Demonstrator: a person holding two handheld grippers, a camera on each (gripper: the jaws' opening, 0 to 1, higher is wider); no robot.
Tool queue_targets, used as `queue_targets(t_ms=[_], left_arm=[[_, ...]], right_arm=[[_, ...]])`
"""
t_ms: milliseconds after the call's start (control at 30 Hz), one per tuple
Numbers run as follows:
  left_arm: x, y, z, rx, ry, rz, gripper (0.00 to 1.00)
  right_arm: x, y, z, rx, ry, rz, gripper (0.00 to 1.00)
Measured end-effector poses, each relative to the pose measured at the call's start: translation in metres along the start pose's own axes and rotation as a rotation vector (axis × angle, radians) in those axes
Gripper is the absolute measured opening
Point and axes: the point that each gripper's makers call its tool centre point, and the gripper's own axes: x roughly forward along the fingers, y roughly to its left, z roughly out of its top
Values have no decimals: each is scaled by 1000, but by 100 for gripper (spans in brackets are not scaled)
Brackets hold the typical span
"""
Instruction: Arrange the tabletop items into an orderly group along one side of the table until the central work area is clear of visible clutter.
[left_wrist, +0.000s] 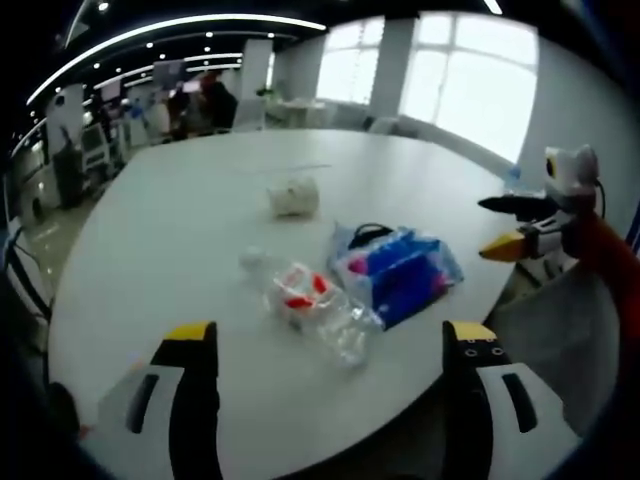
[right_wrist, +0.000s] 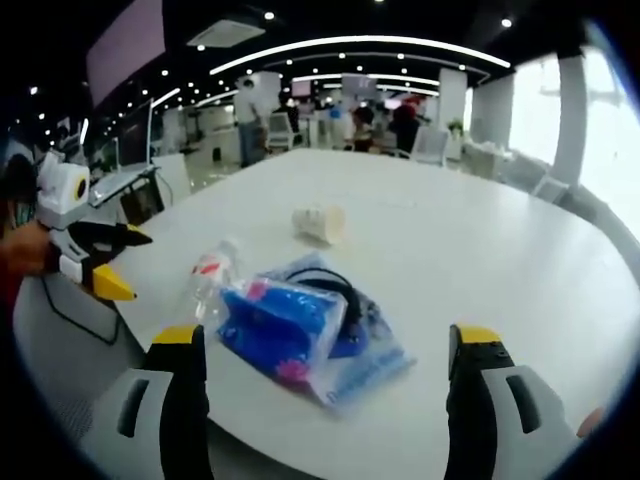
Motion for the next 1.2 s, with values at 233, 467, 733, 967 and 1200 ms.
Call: queue_targets(t_ms=[233,467,733,967,1200], left_arm=[[0,1,1,-4,-6,9,89],[0,4,1,-25,-3,24,88],[4,9,6,-70,-3,47,87],[19,2,28,-55,-21,58,84],[35,8,34,-38,-1,82,78]], right_arm=[[-1,1,2,-5,-10,1,100],[-3,5,5,-19,-17,14,99],[-10,10,15,-68,-48,23,99],[-8,12,14,-74,-57,42,99],[-10,14,19,-66,-86,53,99]])
